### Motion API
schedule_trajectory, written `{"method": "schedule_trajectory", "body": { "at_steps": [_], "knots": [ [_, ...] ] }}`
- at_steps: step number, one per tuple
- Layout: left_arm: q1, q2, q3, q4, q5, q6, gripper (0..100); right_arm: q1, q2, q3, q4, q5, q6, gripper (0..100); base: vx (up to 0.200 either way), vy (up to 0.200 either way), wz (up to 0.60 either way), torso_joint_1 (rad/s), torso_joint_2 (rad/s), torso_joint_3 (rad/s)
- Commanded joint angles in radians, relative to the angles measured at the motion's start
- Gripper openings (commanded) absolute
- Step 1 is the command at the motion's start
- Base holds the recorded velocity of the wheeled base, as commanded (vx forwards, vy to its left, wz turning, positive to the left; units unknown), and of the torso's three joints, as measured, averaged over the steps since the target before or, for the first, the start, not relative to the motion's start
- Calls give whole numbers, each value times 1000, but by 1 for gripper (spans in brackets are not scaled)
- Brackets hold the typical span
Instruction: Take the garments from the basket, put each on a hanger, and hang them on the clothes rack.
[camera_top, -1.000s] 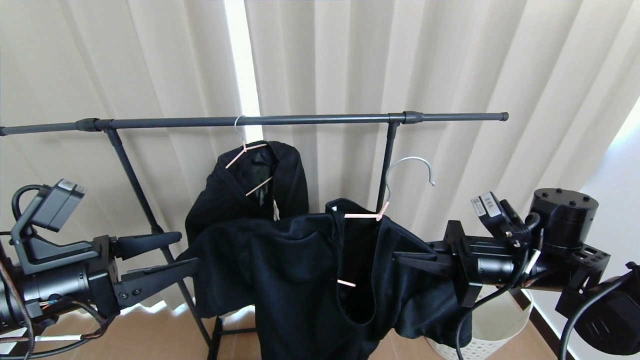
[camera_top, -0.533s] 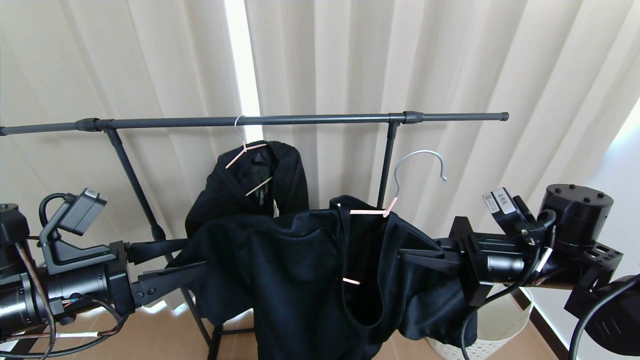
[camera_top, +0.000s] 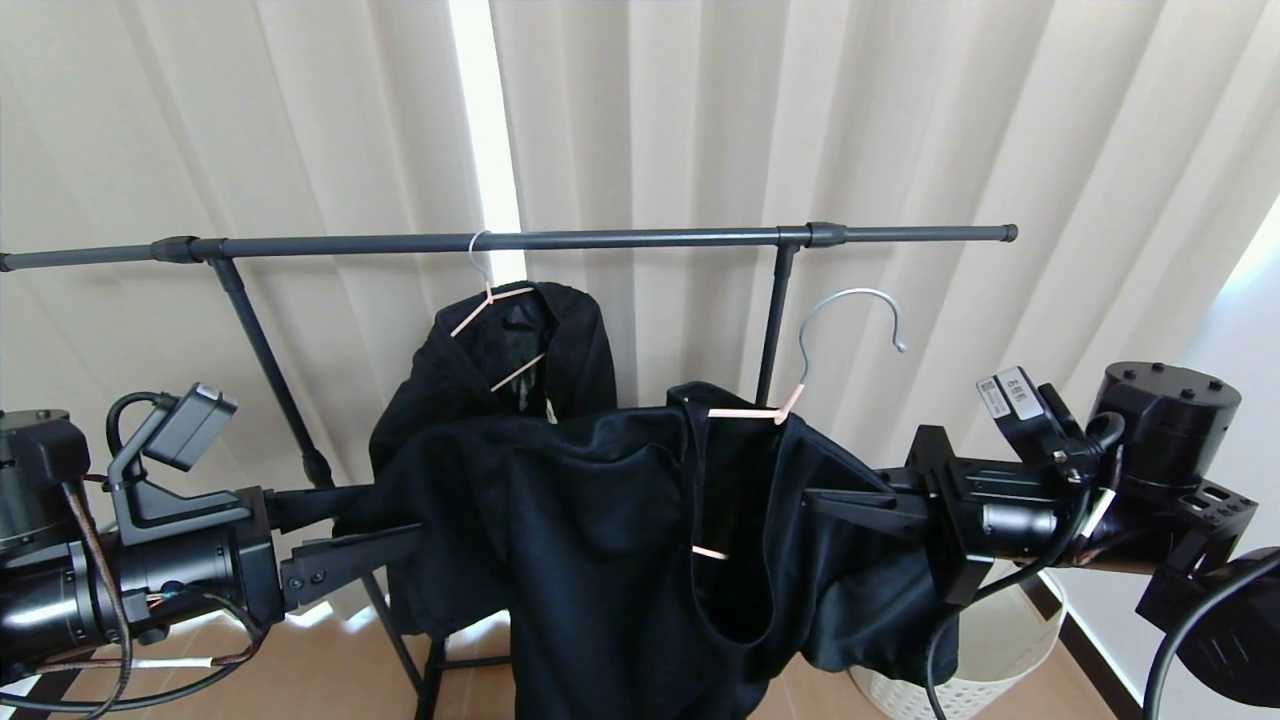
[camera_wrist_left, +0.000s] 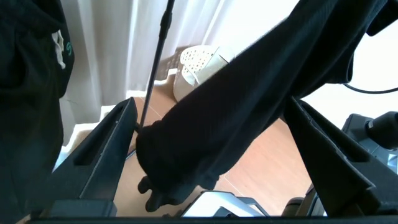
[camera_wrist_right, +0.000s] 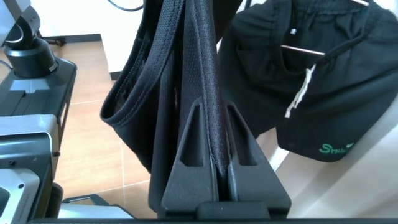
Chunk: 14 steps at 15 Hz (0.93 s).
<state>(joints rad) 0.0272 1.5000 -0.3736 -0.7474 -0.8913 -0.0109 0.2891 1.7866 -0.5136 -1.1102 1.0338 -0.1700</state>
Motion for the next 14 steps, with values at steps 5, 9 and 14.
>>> {"method": "schedule_trajectory", "body": {
  "at_steps": [5,9,14],
  "knots": [
    [0,6,-1,-1,0,-1,0,-11,-6,-2,0,0,0,0,0,0,0,0,0,0],
    [0,6,-4,-1,0,0,0,-24,-10,-5,0,0,0,0,0,0,0,0,0,0],
    [26,9,-19,-6,2,-3,0,-53,-12,-14,0,0,0,0,0,0,0,0,0,0]
  ]
}}
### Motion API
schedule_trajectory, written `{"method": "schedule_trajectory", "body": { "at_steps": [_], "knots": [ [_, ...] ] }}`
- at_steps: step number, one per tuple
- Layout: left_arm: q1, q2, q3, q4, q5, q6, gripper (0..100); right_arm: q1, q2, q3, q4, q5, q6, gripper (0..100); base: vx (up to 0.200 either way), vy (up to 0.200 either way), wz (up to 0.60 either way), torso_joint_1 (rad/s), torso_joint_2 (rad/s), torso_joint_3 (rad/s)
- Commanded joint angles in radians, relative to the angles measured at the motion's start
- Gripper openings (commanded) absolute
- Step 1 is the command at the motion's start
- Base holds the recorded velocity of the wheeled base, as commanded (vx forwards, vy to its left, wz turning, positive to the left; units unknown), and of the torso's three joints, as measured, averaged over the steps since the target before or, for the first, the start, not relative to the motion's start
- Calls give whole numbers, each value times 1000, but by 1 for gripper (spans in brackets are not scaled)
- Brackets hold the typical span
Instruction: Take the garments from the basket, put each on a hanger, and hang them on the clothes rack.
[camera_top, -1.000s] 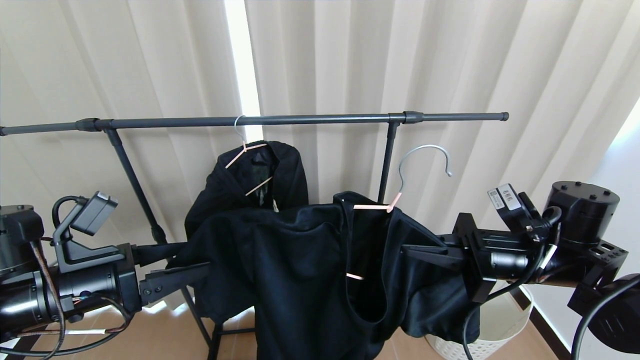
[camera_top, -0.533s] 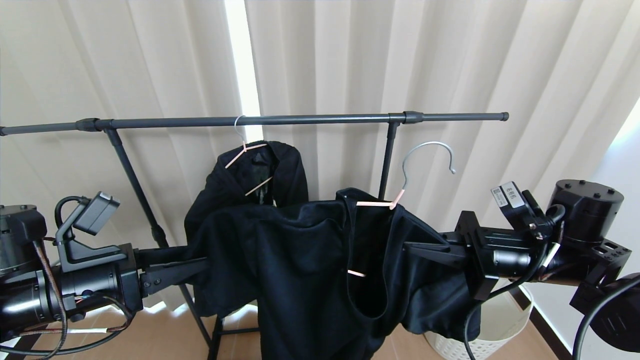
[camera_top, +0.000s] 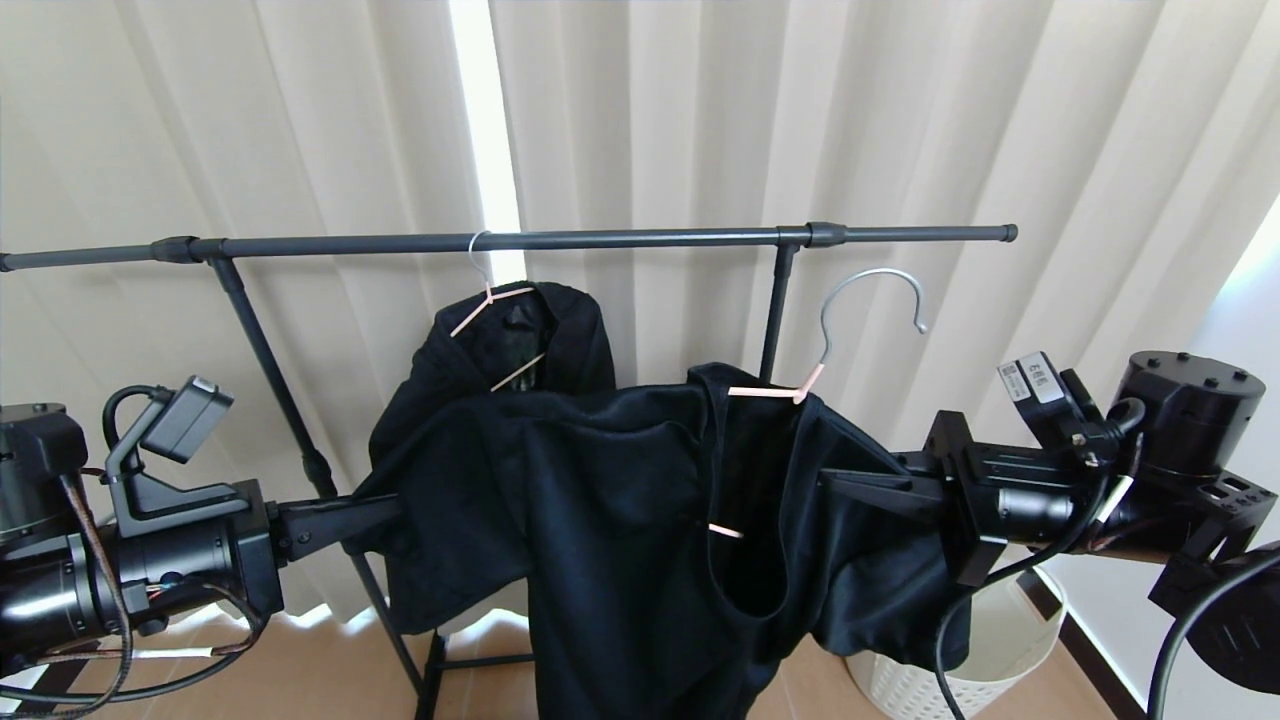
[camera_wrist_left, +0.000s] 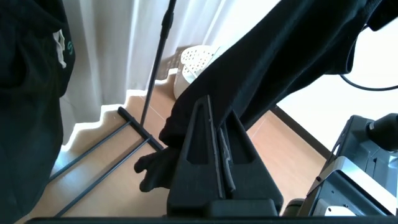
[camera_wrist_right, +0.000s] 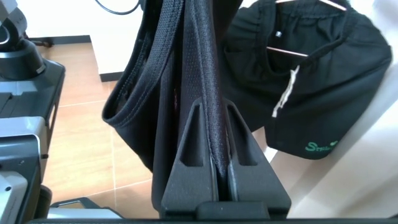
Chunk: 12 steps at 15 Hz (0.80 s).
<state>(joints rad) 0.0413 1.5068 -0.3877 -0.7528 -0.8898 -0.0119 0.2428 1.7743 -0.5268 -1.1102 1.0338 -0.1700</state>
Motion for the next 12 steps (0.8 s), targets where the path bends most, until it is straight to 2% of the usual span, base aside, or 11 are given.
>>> {"method": "schedule_trajectory", "body": {
  "at_steps": [1,5,12],
  "knots": [
    [17,4,-8,0,0,-2,0,-7,1,-5,0,0,0,0,0,0,0,0,0,0],
    [57,36,-28,-2,0,0,0,-26,-9,-10,0,0,1,0,0,0,0,0,0,0],
    [66,58,-40,-2,-1,-5,0,-51,-27,-13,1,2,1,0,0,0,0,0,0,0]
  ]
}}
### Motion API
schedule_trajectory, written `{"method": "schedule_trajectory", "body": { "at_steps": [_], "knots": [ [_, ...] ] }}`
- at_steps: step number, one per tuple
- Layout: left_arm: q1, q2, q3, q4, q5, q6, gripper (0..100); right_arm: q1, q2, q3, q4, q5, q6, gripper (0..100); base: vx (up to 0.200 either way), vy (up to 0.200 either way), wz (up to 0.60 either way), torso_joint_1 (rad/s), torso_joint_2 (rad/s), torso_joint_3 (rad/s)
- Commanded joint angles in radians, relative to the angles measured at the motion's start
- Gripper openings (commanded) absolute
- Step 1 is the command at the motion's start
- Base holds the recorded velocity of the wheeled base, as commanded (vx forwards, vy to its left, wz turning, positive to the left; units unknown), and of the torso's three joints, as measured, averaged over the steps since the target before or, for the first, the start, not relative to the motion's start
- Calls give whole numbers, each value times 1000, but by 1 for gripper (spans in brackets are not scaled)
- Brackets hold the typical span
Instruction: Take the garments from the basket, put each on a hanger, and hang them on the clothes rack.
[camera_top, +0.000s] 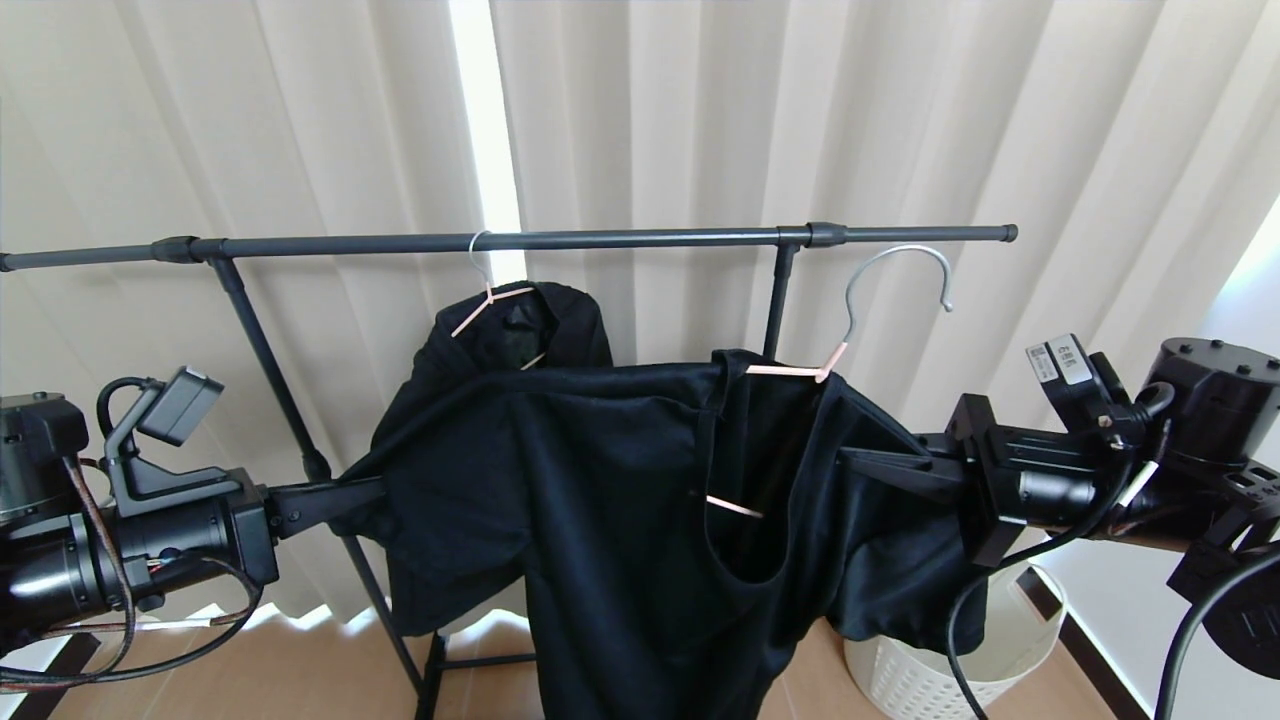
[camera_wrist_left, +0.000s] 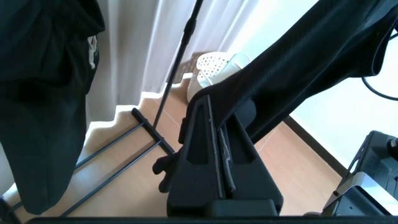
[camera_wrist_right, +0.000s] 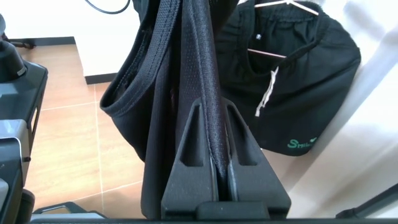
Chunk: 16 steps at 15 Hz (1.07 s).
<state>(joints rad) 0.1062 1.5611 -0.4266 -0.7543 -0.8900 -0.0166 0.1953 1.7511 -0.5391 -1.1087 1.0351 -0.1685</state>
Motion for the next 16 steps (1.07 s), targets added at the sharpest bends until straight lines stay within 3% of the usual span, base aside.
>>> {"method": "schedule_trajectory", "body": {
  "at_steps": [1,16],
  "knots": [
    [3,5,-3,0,0,-2,0,-8,-4,-2,0,0,1,0,0,0,0,0,0,0],
    [47,62,-23,-8,-3,0,0,-50,-15,-16,-2,3,18,0,0,0,0,0,0,0]
  ]
}}
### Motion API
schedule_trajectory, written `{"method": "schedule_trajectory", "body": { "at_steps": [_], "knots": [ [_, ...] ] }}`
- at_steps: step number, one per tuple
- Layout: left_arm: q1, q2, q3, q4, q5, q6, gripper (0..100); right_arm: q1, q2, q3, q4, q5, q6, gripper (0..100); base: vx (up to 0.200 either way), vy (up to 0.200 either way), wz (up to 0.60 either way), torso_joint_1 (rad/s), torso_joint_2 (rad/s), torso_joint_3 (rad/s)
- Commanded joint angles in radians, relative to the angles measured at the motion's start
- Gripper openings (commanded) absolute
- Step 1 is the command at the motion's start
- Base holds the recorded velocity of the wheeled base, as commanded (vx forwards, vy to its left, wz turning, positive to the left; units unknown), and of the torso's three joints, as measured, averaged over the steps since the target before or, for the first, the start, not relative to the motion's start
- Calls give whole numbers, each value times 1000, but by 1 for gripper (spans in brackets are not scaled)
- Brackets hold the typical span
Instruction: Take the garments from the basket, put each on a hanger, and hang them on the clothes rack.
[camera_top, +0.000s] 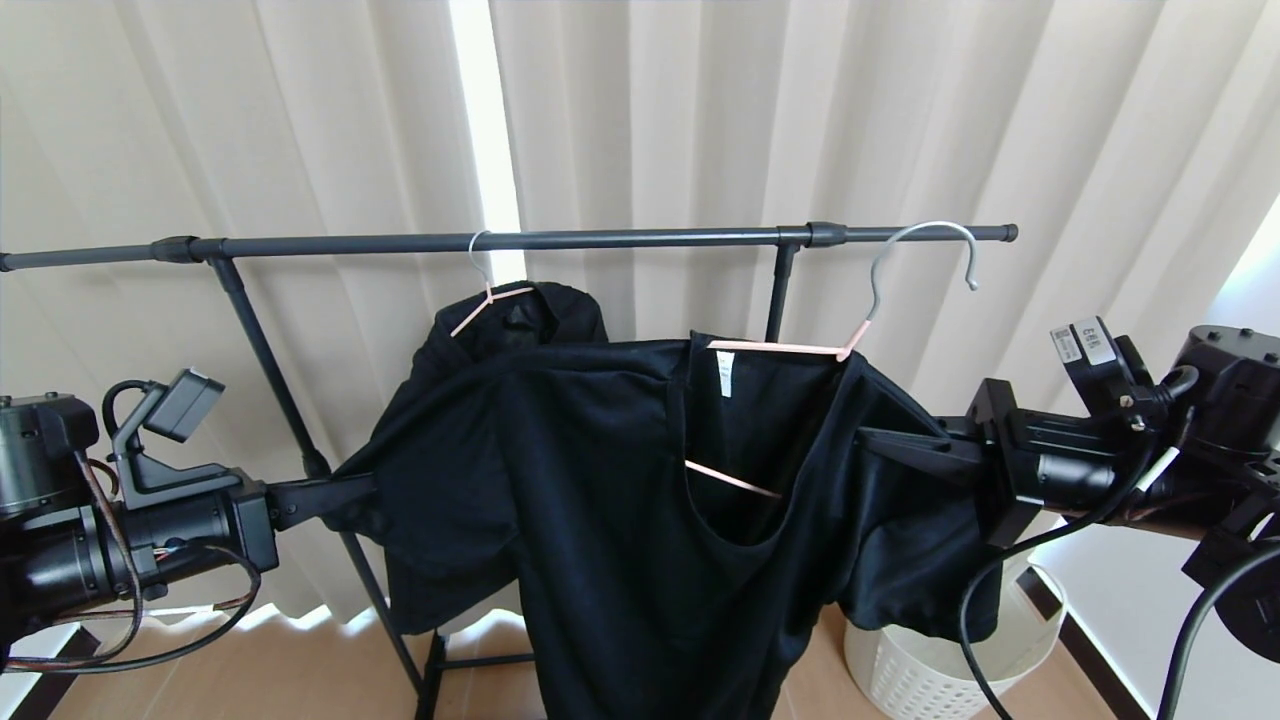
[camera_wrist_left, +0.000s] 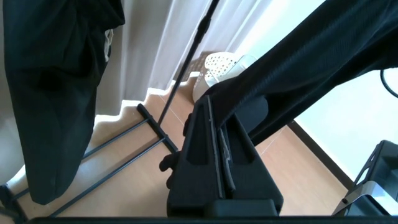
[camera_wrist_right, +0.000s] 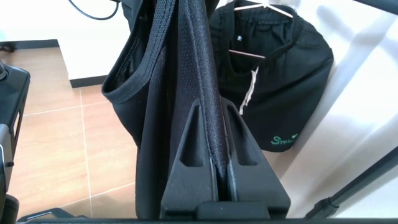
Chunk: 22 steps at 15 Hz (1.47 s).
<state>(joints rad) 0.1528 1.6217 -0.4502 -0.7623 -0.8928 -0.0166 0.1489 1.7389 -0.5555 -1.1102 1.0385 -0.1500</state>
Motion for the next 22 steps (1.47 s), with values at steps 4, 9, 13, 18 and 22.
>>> {"method": "schedule_trajectory", "body": {
  "at_steps": [4,9,13,18,22],
  "knots": [
    [1,3,4,0,0,0,0,-28,-6,-3,1,48,10,0,0,0,0,0,0,0],
    [-2,0,25,-38,0,6,100,-28,1,-3,1,48,12,0,0,0,0,0,0,0],
    [-9,-8,31,-48,-2,1,100,-26,7,-1,1,46,10,0,0,0,0,0,0,0],
    [-32,-34,35,-48,-3,-26,100,-6,71,-4,0,46,7,0,0,0,0,0,0,0],
    [-88,-108,35,-43,3,-97,100,31,110,0,0,44,6,0,0,0,0,0,0,0]
  ]
}}
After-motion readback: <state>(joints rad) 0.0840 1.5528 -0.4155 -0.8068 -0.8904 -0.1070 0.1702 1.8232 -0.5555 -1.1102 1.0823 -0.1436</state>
